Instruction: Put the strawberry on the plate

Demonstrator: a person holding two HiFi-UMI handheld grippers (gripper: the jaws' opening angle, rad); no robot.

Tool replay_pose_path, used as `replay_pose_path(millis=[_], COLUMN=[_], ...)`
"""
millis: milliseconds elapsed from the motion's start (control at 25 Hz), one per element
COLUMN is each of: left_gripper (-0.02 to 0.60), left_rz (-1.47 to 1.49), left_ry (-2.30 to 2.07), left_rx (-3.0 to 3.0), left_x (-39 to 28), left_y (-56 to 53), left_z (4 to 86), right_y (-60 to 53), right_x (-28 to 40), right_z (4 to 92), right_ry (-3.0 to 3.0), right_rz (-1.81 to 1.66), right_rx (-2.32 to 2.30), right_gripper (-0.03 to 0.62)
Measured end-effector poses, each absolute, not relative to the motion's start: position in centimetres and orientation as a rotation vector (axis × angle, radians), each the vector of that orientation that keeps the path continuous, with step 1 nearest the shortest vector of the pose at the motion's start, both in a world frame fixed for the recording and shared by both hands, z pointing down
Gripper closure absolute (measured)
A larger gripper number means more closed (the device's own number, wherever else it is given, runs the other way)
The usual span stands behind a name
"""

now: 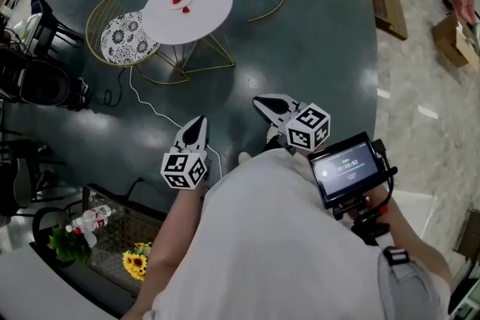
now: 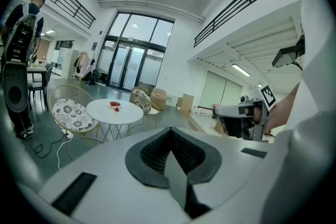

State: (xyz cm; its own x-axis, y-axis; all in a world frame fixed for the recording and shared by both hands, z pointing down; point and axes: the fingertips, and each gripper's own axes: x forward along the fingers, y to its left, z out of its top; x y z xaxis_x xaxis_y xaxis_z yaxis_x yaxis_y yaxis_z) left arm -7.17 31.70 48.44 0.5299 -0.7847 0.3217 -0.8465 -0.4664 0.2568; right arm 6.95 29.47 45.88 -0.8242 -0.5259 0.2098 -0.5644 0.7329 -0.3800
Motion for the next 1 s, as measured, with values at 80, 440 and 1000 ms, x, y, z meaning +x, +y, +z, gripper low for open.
replay_pose_path(millis=[80, 440, 1000], left_gripper=[0.575, 0.575, 0.575], left_rz=[0.224, 0.231, 0.245], left_ry=[-1.338, -1.343, -1.372], left_rx=[2.387, 2.355, 2.347], left_x=[-7.0, -5.7, -3.6], left_y=[31.8, 31.5, 26.6], left_z=[48.5, 49.1, 48.0], right_y=[29.7, 30.3, 23.9], right_x=[7.3, 9.2, 10.4], right_z=[45.9, 46.5, 46.3], right_ry=[-2.842, -2.828, -2.848], right_rz=[0.676, 0.705, 0.710], right_rx=[0.908, 0.962, 0.879], right_gripper=[0.588, 0.588, 0.588])
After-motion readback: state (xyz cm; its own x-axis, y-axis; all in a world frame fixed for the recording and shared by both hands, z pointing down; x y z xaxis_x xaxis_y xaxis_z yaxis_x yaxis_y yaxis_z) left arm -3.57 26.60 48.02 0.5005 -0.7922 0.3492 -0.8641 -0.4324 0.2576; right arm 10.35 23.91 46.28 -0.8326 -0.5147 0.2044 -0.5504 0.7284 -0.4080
